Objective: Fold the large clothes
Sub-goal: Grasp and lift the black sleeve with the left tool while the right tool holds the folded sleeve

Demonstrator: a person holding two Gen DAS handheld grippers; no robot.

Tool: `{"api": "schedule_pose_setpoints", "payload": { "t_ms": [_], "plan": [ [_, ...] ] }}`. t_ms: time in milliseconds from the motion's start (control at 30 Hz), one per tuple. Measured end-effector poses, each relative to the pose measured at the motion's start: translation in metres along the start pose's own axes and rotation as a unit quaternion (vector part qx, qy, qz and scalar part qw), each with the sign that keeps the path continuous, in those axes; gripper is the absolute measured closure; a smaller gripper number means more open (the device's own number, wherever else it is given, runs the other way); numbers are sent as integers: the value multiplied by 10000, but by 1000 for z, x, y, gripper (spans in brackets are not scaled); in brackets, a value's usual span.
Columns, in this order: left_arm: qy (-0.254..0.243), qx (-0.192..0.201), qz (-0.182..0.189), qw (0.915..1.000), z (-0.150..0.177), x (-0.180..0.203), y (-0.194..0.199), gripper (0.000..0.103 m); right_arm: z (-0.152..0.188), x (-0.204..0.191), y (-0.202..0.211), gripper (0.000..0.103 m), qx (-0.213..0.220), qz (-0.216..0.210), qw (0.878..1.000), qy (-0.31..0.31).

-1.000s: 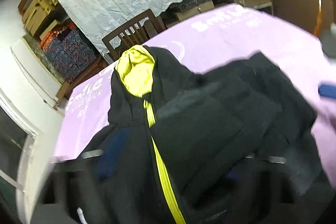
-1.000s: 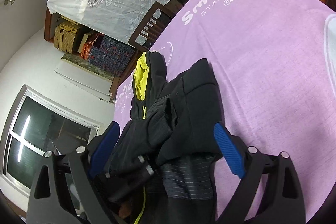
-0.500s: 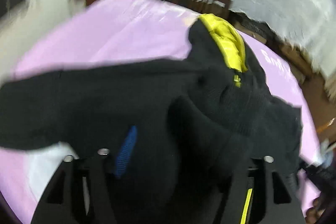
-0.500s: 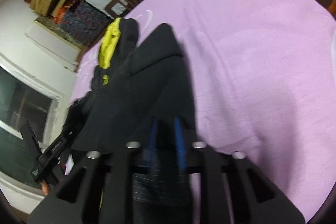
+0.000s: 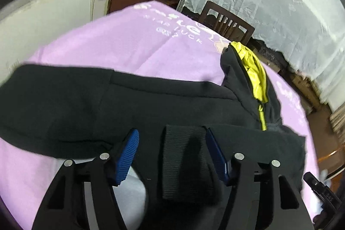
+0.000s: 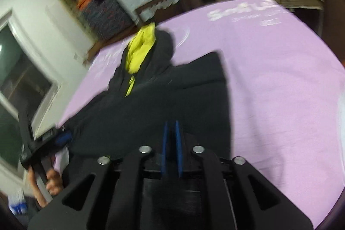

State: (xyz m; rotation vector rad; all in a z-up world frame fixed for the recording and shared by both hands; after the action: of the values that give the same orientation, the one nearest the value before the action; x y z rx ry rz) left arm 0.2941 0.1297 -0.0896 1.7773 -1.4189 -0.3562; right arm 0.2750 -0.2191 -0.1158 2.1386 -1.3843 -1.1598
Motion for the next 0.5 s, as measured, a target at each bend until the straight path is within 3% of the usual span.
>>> {"api": "schedule_pose_setpoints", "payload": {
  "t_ms": [67,167,233,267,300,333,400,500],
  "plan": [
    [-176,-39,-160,9997,2,1,-2,38,7,8,-18,94,-375,266,9989,-47],
    [-133,-129,-110,9998,2,-6,5,38,4,15,-10,98,-248,173,9991,-304],
    [-6,-102,62,9999,2,-20,21,35,3,12,-2,93,-56,38,9994,-345],
    [81,-52,25,10000,2,-32,32,28,3,11,3,88,10,18,9995,-323],
    [135,0,-63,9999,3,-40,38,17,3,9,7,72,66,23,9995,-296],
    [252,111,-284,9992,4,-59,49,14,4,8,10,55,123,55,9995,-279],
    [558,110,-637,9964,7,-99,61,14,5,7,11,48,153,127,9994,-281],
    [1362,-133,-806,9873,15,-157,63,14,5,10,8,47,69,121,9989,-443]
  ]
}}
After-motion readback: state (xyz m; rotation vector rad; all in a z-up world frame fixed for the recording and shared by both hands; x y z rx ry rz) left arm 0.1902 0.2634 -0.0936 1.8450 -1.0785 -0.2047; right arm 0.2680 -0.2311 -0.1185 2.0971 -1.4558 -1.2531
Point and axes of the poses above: each gripper's, at about its wrist camera, not at the fingertips, and y roughly against the way its jaws point, x to its right, z to its underside, the point moved 3 cm from there along -y, roughly the way its jaws point, and after that the axes turned 2 degrees about -z, right-handed, at the moved point
